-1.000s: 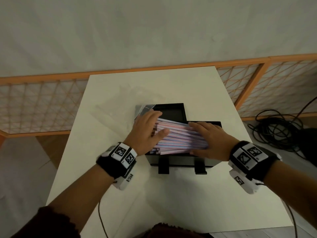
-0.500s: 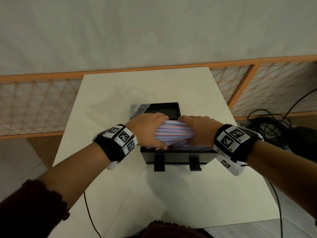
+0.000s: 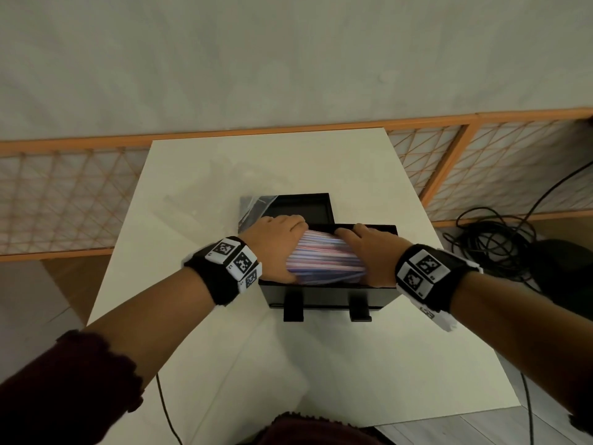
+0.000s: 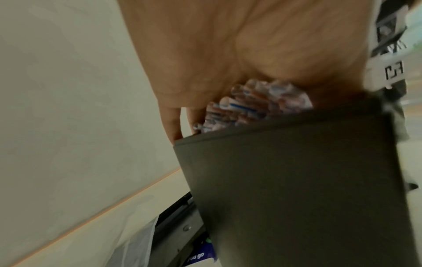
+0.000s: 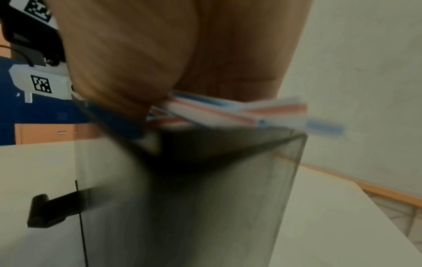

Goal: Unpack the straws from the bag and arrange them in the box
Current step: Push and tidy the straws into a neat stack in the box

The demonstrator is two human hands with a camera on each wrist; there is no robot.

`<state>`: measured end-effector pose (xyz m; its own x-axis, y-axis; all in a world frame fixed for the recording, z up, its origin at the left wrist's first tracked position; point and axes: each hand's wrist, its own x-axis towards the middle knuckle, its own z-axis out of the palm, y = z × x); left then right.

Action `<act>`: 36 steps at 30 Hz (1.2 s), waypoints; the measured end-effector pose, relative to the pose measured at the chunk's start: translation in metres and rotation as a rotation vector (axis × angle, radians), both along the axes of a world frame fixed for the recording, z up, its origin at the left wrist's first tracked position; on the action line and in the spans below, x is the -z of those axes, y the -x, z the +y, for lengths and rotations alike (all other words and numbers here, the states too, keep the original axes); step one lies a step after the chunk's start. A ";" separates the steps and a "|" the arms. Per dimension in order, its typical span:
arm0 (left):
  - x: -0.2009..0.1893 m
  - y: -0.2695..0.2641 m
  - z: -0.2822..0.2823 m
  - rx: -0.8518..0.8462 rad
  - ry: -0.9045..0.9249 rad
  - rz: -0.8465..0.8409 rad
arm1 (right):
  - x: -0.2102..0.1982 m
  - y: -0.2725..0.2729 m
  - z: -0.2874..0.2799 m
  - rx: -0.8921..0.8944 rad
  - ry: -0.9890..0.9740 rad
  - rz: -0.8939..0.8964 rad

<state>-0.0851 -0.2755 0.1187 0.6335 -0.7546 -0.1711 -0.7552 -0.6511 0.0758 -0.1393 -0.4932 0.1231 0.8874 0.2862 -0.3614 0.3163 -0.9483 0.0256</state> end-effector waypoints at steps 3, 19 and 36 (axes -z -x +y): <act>0.000 0.000 -0.005 -0.022 -0.009 0.006 | 0.001 -0.001 0.003 0.031 -0.064 0.026; -0.030 -0.001 0.012 -0.036 0.007 0.037 | -0.020 0.003 -0.014 0.005 0.028 -0.053; -0.006 -0.007 -0.037 0.052 -0.037 0.207 | -0.029 0.035 0.007 -0.342 -0.309 -0.170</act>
